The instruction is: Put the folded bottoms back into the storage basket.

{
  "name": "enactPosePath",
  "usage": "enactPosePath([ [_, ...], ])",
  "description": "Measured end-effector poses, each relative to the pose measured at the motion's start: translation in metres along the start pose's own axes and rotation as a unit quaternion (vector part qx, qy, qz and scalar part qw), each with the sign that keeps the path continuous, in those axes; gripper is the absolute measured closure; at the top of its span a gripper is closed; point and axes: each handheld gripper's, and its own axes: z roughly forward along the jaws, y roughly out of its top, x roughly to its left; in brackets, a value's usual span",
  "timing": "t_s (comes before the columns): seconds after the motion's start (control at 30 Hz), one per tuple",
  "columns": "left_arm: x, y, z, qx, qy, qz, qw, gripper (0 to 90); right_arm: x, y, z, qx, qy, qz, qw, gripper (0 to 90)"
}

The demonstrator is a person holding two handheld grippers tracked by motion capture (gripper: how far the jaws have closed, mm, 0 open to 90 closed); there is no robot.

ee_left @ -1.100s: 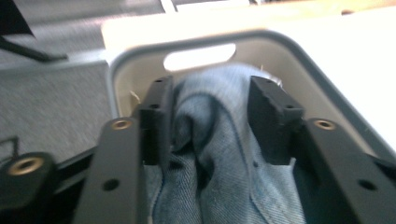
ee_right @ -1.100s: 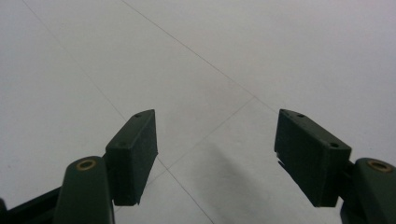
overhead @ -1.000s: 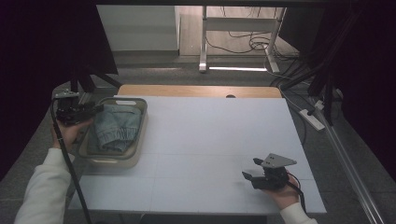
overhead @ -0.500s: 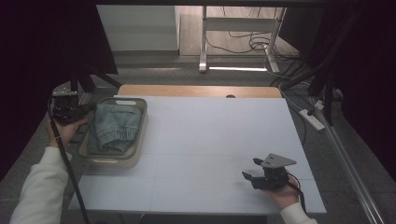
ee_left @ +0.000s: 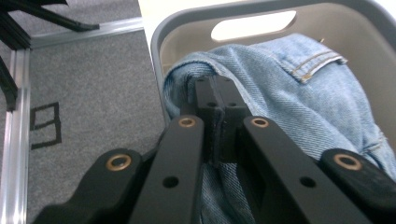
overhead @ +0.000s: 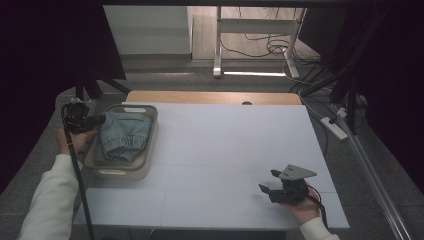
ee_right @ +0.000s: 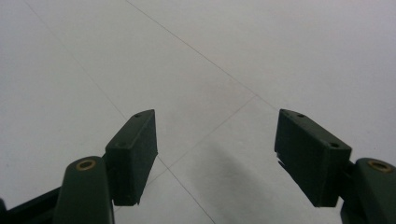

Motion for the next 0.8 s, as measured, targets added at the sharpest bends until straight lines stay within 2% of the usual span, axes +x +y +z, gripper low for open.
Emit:
enactPosePath([
  [0.13,-0.004,-0.001,0.009,0.02,0.004,0.011,0.9997,89.0,0.0,0.0,0.001,-0.001,0.0,0.001,1.0,29.7],
  [0.5,-0.01,-0.001,0.014,0.038,-0.003,0.023,0.999,89.1,0.0,0.0,0.0,-0.001,0.0,0.001,1.0,29.7],
  [0.7,-0.01,0.002,0.002,0.022,0.001,0.028,0.9994,89.1,-0.001,0.0,-0.001,-0.002,0.001,0.002,1.0,29.8],
  [0.8,-0.009,0.007,-0.01,-0.006,0.012,0.027,0.9996,89.0,-0.001,0.0,-0.001,0.0,0.002,0.001,1.0,29.7],
])
